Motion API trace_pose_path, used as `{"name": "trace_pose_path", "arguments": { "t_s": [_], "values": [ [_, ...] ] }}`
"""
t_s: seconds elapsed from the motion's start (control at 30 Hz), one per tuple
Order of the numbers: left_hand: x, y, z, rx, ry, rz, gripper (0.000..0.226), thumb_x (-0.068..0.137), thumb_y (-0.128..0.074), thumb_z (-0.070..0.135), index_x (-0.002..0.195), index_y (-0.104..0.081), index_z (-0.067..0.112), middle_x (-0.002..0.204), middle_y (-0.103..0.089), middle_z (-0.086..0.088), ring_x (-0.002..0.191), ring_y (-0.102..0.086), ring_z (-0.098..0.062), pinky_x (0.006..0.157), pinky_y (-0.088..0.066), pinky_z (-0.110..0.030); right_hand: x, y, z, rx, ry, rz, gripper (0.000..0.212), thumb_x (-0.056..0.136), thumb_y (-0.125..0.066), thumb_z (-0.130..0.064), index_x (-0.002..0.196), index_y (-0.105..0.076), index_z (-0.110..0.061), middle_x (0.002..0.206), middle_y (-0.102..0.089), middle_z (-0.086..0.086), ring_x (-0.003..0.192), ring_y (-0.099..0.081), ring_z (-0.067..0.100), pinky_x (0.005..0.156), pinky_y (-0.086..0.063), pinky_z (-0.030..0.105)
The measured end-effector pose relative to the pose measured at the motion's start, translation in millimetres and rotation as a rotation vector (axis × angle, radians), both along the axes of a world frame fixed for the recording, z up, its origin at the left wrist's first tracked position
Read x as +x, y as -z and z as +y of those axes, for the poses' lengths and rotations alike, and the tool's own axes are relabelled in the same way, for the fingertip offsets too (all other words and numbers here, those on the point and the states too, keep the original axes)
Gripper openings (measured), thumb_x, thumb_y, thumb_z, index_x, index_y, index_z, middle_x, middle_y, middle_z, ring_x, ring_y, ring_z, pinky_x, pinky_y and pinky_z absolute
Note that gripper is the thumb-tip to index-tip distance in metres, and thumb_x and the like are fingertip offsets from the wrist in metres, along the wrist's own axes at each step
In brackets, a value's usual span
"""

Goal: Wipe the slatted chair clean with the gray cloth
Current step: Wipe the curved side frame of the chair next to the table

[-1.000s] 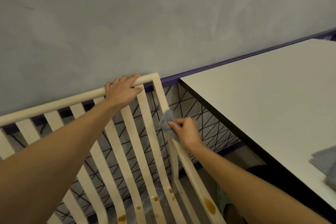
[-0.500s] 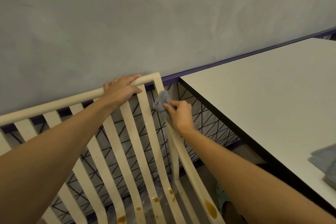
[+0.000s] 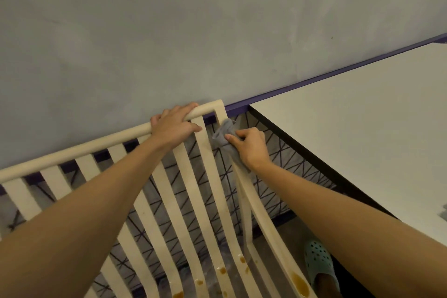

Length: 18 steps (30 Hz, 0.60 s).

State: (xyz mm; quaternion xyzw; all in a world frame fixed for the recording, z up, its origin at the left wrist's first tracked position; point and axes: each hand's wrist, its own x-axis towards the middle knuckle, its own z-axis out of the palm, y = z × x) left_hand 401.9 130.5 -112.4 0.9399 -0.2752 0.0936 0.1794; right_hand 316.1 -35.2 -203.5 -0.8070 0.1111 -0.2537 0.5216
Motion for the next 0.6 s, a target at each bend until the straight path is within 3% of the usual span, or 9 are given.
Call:
{"name": "trace_pose_path", "arguments": {
  "t_s": [0.2, 0.33, 0.47, 0.6],
  "values": [
    [1, 3, 0, 0.001, -0.008, -0.019, 0.056, 0.088, -0.059, 0.038, 0.14, -0.038, 0.044, 0.125, -0.051, 0.006, 0.118, -0.041, -0.021, 0.097, -0.021, -0.038, -22, 43, 4, 0.095, 0.017, -0.01, 0.033, 0.095, -0.063, -0.022, 0.076, -0.068, 0.005, 0.067, -0.064, 0.019, 0.062, -0.055, 0.013, 0.058, -0.047, 0.032],
    [0, 5, 1, 0.049, -0.001, -0.06, 0.058, 0.089, -0.058, 0.04, 0.142, -0.034, 0.041, 0.132, -0.05, 0.005, 0.12, -0.041, -0.022, 0.099, -0.021, -0.04, -50, 75, 8, 0.178, 0.019, 0.053, 0.034, 0.094, -0.063, -0.024, 0.075, -0.067, 0.004, 0.067, -0.061, 0.02, 0.062, -0.052, 0.01, 0.058, -0.041, 0.027],
    [-3, 8, 2, 0.135, -0.011, -0.114, 0.059, 0.093, -0.049, 0.048, 0.147, -0.027, 0.037, 0.147, -0.04, 0.004, 0.131, -0.036, -0.026, 0.107, -0.019, -0.043, -73, 82, 10, 0.184, 0.026, 0.133, 0.035, 0.094, -0.063, -0.023, 0.073, -0.067, 0.004, 0.06, -0.053, 0.001, 0.058, -0.046, 0.004, 0.055, -0.037, 0.019],
    [-9, 5, -1, 0.165, -0.022, -0.096, 0.061, 0.094, -0.047, 0.049, 0.149, -0.025, 0.034, 0.151, -0.036, 0.0, 0.135, -0.033, -0.028, 0.11, -0.018, -0.045, -87, 89, 13, 0.14, 0.048, 0.173, 0.037, 0.094, -0.063, -0.022, 0.071, -0.064, 0.007, 0.059, -0.05, 0.001, 0.056, -0.044, 0.006, 0.052, -0.033, 0.016]
  ]
}}
